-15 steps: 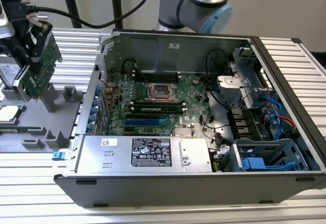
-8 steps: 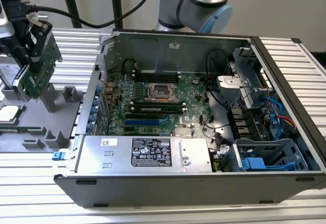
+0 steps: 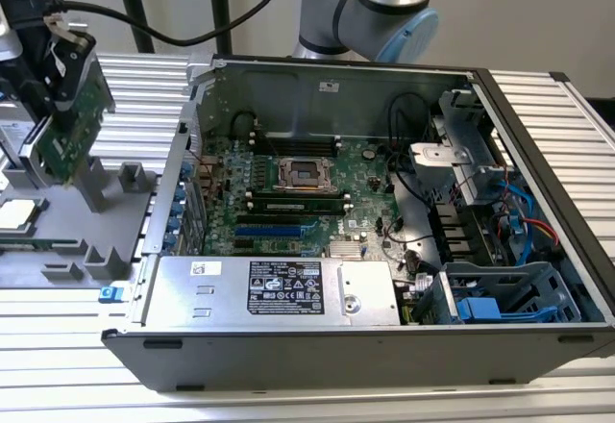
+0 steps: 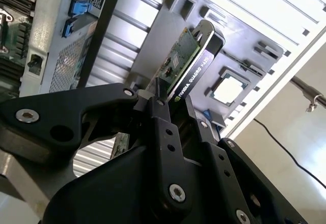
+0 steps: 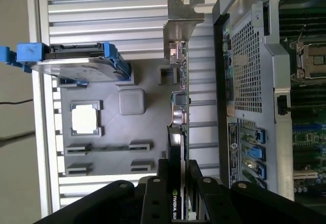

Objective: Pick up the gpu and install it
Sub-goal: 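Pick up the gpu and move the gpu toward the slot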

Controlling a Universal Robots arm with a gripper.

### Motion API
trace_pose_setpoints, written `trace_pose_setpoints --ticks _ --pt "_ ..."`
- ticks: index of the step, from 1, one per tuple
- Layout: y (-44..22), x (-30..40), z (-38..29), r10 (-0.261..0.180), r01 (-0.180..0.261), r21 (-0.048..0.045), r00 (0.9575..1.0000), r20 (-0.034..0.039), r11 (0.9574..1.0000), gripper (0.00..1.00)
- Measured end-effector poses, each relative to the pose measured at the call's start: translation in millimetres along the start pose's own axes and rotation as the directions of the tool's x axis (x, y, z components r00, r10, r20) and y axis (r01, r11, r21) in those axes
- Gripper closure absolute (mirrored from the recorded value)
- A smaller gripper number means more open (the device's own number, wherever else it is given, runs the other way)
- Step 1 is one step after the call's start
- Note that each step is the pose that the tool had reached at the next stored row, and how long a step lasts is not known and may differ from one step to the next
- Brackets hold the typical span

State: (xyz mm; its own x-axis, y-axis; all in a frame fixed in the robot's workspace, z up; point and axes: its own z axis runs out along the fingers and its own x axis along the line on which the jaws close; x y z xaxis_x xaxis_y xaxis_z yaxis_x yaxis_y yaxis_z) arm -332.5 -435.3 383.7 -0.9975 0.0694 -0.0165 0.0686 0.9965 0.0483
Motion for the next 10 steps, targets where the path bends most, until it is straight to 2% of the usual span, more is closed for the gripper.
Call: trace_pose_setpoints --ticks 10 --pt "0.5 -0.2 -10.9 0.0 0.0 -0.0001 1.0 0.0001 1.0 1.0"
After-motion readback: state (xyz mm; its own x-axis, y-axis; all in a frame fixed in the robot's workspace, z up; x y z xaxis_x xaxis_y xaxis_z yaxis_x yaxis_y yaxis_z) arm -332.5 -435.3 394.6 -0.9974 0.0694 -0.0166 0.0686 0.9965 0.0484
